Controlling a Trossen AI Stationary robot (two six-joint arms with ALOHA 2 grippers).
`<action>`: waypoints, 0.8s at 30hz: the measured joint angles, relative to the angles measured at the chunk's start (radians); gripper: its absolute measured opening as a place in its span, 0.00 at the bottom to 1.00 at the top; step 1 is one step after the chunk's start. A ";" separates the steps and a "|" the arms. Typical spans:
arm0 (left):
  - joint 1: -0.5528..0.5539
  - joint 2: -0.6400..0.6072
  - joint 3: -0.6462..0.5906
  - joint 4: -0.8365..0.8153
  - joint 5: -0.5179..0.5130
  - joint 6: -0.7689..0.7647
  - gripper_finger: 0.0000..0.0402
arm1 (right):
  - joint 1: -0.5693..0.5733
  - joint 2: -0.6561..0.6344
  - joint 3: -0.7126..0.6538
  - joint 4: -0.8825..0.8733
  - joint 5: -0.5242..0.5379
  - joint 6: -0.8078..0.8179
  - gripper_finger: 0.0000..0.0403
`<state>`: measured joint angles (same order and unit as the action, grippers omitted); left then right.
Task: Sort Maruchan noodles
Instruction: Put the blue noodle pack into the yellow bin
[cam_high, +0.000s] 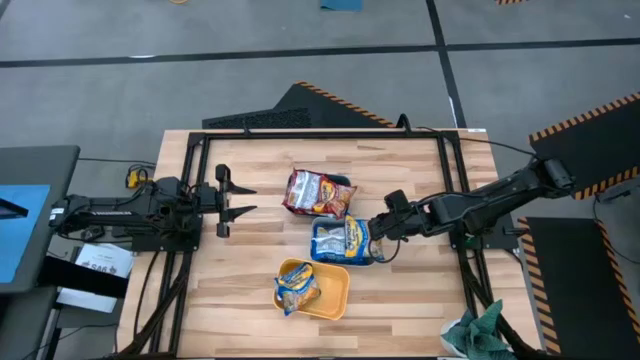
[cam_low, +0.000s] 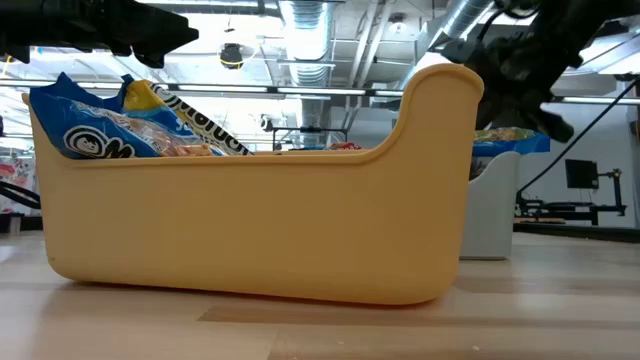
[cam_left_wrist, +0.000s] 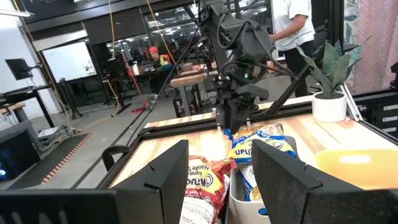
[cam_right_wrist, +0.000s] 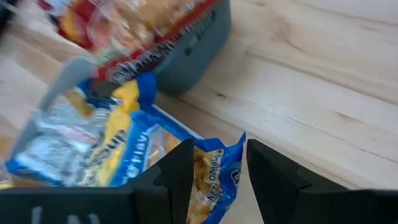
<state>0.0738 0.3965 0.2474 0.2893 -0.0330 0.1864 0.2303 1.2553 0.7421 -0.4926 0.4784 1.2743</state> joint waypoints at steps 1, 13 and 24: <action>0.000 0.000 0.000 0.000 0.000 0.000 0.41 | -0.005 0.011 0.000 -0.001 -0.003 0.001 0.42; 0.000 0.000 0.000 0.013 0.000 0.010 0.41 | -0.017 0.002 0.002 0.009 -0.011 -0.071 0.05; 0.000 0.000 0.000 0.016 0.000 0.010 0.41 | -0.011 -0.038 0.173 0.017 0.023 -0.282 0.02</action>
<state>0.0736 0.3965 0.2474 0.3054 -0.0334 0.1967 0.2197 1.2170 0.9146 -0.4758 0.5010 0.9919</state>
